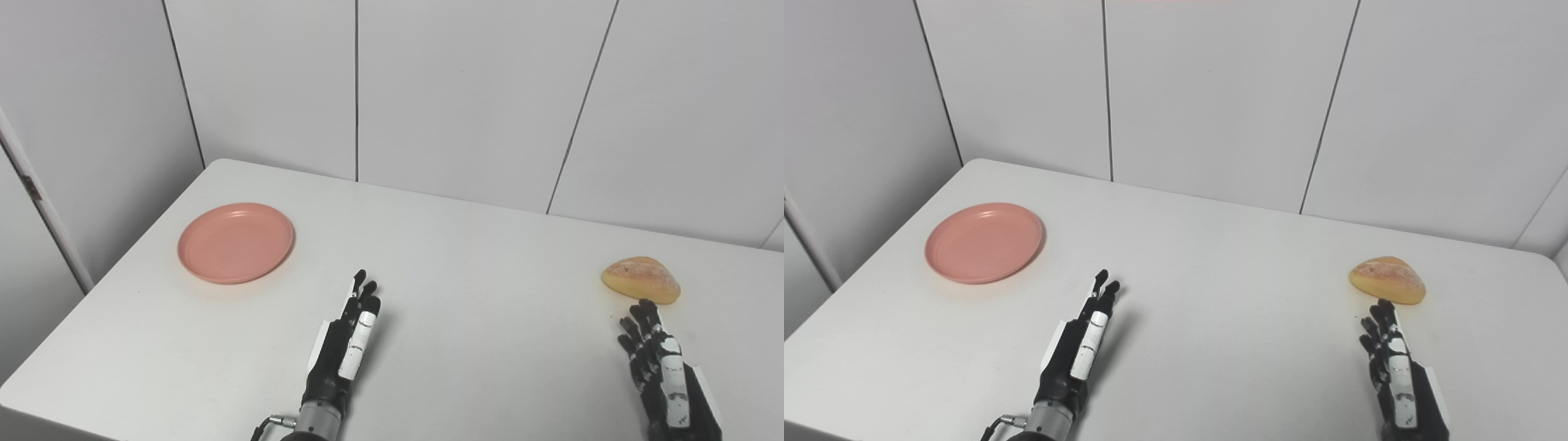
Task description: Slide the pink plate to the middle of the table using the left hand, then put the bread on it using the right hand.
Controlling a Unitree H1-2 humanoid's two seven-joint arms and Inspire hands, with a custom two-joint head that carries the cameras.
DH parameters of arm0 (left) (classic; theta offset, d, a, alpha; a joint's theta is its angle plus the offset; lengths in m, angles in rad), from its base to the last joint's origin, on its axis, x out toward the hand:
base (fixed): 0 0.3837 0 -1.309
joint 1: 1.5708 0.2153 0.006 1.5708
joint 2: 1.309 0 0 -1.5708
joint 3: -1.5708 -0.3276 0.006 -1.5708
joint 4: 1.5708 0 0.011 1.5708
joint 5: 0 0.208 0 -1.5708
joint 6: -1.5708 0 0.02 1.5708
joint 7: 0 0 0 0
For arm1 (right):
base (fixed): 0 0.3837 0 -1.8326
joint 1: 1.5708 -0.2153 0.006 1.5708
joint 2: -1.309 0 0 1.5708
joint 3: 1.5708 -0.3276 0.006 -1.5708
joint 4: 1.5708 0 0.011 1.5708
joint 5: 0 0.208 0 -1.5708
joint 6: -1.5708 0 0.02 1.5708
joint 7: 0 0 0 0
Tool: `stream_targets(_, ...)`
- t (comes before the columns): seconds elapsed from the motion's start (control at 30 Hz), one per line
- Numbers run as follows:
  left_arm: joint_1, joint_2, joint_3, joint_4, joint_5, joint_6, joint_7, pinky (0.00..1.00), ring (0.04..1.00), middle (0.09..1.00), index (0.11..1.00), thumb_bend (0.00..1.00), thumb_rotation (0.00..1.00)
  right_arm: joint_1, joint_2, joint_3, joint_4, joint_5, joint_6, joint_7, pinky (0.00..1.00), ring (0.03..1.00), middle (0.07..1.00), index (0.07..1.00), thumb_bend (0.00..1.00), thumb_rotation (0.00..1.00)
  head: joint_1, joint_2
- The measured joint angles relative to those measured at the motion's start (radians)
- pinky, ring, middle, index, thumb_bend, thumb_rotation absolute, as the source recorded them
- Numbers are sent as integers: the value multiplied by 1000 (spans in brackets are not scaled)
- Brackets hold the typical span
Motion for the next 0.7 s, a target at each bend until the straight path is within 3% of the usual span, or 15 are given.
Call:
stream_targets(0.43,0,1,8,3,-26,-14,-4,1000,1000,975,1000,732,981,3,6,2,-8,0,-10,1,1000,990,1000,995,760,953,-34,-5)
stream_targets(0.7,-30,7,53,-102,-77,40,-22,1000,982,975,1000,773,952,31,11,4,-44,-3,-10,-5,1000,986,999,996,763,976,-49,8)
